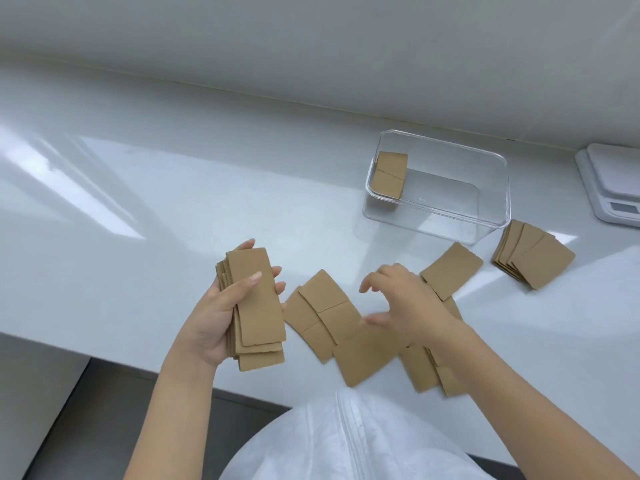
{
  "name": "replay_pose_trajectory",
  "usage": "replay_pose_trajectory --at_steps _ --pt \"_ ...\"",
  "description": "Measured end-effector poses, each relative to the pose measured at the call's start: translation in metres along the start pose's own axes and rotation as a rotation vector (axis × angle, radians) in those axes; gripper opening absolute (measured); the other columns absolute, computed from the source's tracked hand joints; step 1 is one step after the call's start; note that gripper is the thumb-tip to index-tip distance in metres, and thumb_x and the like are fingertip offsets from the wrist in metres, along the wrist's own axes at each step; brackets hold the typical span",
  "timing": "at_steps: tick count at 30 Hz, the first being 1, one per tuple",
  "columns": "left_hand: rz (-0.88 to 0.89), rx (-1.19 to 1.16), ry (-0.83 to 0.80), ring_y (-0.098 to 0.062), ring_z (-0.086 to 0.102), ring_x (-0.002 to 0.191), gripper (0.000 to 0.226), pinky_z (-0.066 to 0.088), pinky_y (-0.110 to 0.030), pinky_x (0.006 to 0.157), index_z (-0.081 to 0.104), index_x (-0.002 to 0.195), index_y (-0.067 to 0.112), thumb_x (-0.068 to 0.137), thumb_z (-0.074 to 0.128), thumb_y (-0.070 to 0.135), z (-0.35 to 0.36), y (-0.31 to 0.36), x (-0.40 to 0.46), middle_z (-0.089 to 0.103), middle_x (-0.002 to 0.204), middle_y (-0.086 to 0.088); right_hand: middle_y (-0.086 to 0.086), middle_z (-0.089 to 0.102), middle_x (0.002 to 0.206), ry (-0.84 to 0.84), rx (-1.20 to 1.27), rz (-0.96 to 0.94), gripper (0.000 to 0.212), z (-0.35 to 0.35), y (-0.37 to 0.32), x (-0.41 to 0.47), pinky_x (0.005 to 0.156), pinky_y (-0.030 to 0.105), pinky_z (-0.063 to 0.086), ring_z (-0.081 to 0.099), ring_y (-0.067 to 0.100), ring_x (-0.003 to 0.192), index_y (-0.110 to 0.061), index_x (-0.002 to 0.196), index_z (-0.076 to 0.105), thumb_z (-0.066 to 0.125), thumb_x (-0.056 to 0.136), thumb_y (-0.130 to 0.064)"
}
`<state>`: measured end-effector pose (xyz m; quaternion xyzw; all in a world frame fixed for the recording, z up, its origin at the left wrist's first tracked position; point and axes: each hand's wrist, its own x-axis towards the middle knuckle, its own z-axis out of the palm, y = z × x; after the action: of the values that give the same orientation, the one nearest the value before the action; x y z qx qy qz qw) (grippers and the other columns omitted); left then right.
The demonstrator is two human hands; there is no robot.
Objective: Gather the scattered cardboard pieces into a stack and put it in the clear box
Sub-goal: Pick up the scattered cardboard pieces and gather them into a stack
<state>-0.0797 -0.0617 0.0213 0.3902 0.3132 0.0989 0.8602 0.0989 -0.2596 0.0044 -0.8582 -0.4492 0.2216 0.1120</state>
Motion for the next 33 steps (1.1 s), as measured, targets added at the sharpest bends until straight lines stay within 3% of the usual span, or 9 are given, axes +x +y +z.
replay_pose_trajectory --at_steps 4,11,15,19,21,24,28,30,33 --pt "-0.002 -0.039 0.05 -0.023 0.07 0.081 0.047 0.059 -0.042 0.07 0.058 0.123 0.032 0.08 0.059 0.014 -0.006 -0.003 -0.001 0.069 0.104 -0.011 -0.007 0.038 0.105 -0.054 -0.137 0.159 0.077 0.019 0.024 -0.018 0.094 0.029 0.031 0.036 0.017 0.11 -0.029 0.117 0.047 0.074 0.053 -0.064" --pt "-0.005 -0.122 0.145 -0.023 0.07 0.081 0.046 0.059 -0.042 0.069 0.058 0.122 0.03 0.08 0.06 0.013 -0.009 -0.017 -0.01 0.068 0.106 -0.013 -0.007 0.038 0.103 -0.056 -0.125 0.18 0.069 0.024 0.014 -0.012 0.101 0.033 0.025 0.031 0.016 0.106 -0.025 0.101 0.046 0.081 0.05 -0.053" --pt "0.001 -0.146 0.159 -0.023 0.07 0.08 0.044 0.059 -0.042 0.069 0.059 0.122 0.03 0.08 0.061 0.017 -0.01 -0.016 -0.01 0.069 0.103 -0.012 -0.012 0.046 0.085 -0.037 0.172 0.275 0.042 0.017 0.013 -0.013 0.099 0.033 0.026 0.042 0.01 0.091 -0.032 0.08 0.045 0.083 0.062 -0.03" --pt "-0.028 -0.201 0.2 -0.021 0.07 0.075 0.033 0.059 -0.04 0.068 0.059 0.118 0.03 0.085 0.06 0.027 -0.015 -0.014 -0.004 0.067 0.103 -0.012 -0.006 0.059 0.076 -0.154 0.529 0.286 0.021 -0.009 0.015 -0.016 0.079 0.028 0.042 0.052 0.006 0.061 -0.025 0.071 0.061 0.079 0.071 -0.016" --pt "-0.042 -0.231 0.2 -0.022 0.071 0.074 0.03 0.059 -0.039 0.067 0.06 0.114 0.03 0.084 0.06 0.03 -0.017 -0.013 -0.004 0.067 0.103 -0.012 0.002 0.067 0.081 -0.186 0.744 0.263 0.004 -0.022 0.013 -0.015 0.076 0.025 0.048 0.061 0.011 0.067 -0.014 0.078 0.07 0.073 0.079 -0.013" --pt "-0.046 -0.249 0.215 -0.022 0.071 0.074 0.028 0.059 -0.039 0.066 0.061 0.112 0.03 0.084 0.061 0.031 -0.017 -0.014 -0.004 0.068 0.103 -0.012 0.003 0.072 0.084 -0.143 0.866 0.227 0.009 -0.033 0.01 0.002 0.079 0.023 0.048 0.065 0.011 0.078 -0.008 0.088 0.073 0.067 0.084 -0.013" --pt "-0.029 -0.246 0.242 -0.022 0.071 0.074 0.026 0.059 -0.039 0.065 0.061 0.111 0.03 0.084 0.061 0.029 -0.016 -0.014 -0.003 0.066 0.104 -0.013 -0.005 0.069 0.078 -0.252 0.686 0.173 0.007 -0.021 -0.011 0.036 0.067 0.012 0.049 0.064 0.007 0.073 -0.02 0.078 0.072 0.075 0.078 -0.014" --pt "-0.018 -0.244 0.251 -0.021 0.071 0.075 0.026 0.059 -0.039 0.067 0.061 0.11 0.031 0.084 0.061 0.029 -0.017 -0.013 -0.003 0.067 0.104 -0.012 -0.001 0.065 0.075 -0.232 0.539 0.17 0.014 -0.007 -0.023 0.054 0.065 0.019 0.048 0.06 0.013 0.072 -0.016 0.076 0.07 0.082 0.068 -0.015" --pt "0.005 -0.238 0.26 -0.021 0.071 0.076 0.028 0.059 -0.038 0.068 0.061 0.111 0.031 0.084 0.061 0.028 -0.021 -0.011 -0.003 0.067 0.104 -0.012 0.003 0.06 0.089 -0.086 0.319 0.181 0.033 0.013 -0.038 0.073 0.071 0.027 0.046 0.055 0.018 0.084 -0.011 0.088 0.067 0.085 0.063 -0.021"
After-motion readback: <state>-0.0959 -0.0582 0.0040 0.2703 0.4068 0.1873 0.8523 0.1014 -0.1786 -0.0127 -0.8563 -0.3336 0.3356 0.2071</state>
